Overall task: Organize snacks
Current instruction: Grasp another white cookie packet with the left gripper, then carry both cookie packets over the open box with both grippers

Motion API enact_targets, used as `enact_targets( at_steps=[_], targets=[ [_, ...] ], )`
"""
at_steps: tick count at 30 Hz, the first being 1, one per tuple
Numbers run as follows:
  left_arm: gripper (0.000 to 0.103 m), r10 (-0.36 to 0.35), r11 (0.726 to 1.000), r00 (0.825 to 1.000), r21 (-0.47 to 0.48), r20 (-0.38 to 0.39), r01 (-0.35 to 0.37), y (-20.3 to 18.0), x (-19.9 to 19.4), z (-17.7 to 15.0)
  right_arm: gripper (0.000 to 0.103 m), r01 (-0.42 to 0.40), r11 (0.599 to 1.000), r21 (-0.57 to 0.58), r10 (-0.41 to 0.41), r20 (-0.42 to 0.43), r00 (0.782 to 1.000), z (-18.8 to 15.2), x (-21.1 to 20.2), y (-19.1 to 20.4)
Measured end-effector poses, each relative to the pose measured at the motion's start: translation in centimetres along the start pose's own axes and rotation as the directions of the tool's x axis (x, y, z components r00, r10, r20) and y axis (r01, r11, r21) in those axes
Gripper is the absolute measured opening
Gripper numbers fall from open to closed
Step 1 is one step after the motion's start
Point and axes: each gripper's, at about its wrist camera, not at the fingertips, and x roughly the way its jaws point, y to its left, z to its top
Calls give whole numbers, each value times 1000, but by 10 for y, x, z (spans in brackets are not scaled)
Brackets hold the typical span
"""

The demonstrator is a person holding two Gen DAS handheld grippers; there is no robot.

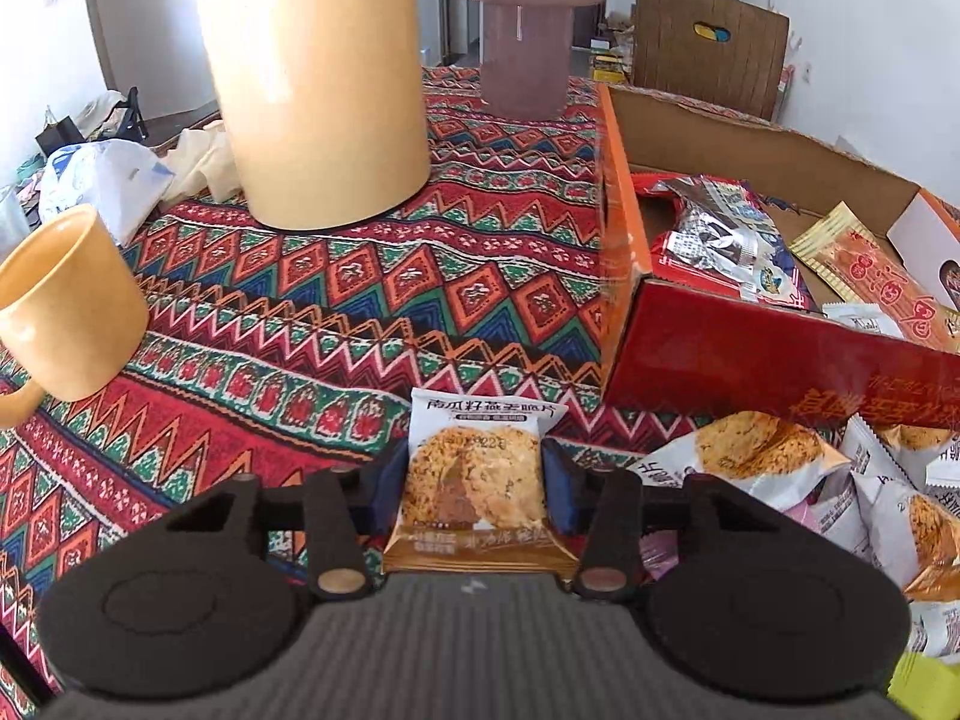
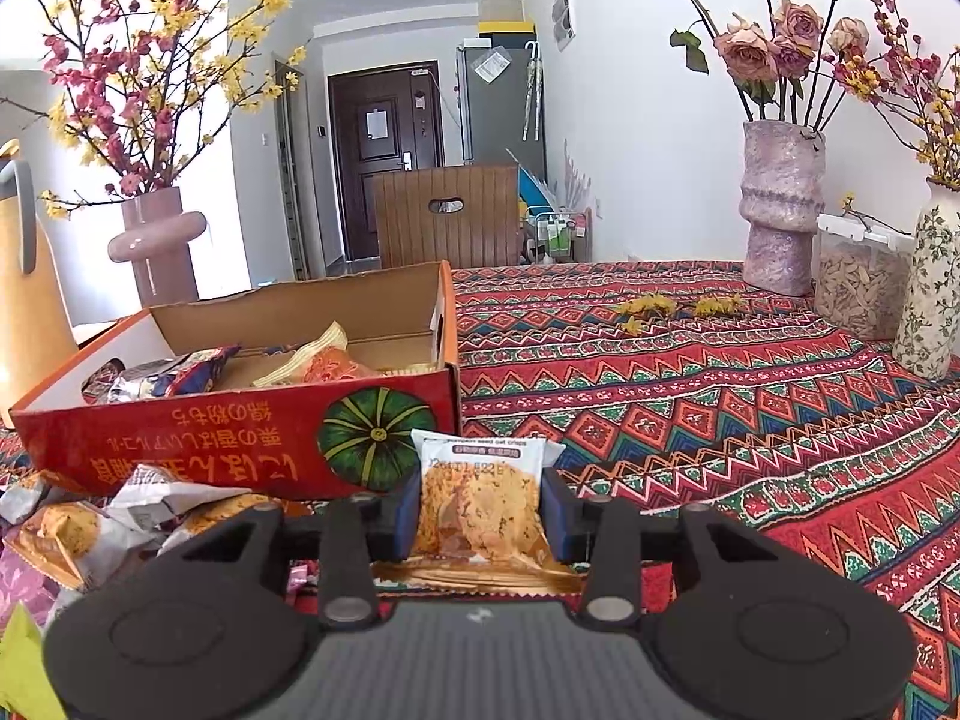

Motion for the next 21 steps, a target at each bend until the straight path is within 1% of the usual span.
enact_targets(
  at_steps=[8,13,21],
  targets=[
    [45,-13,1000,998,6,62,13,5,-14,-5,40,-2,1000,-6,2,2,1000,-1,0,1],
    [45,-12,1000,997,3,80,12,7,-21,-6,40,-5,1000,-7,5,13,1000,-1,-2,1],
    [45,-31,1000,991,-1,132,31,8,-40,-7,40,-18,1000,2,17,81,997,0,-15,0]
  ],
)
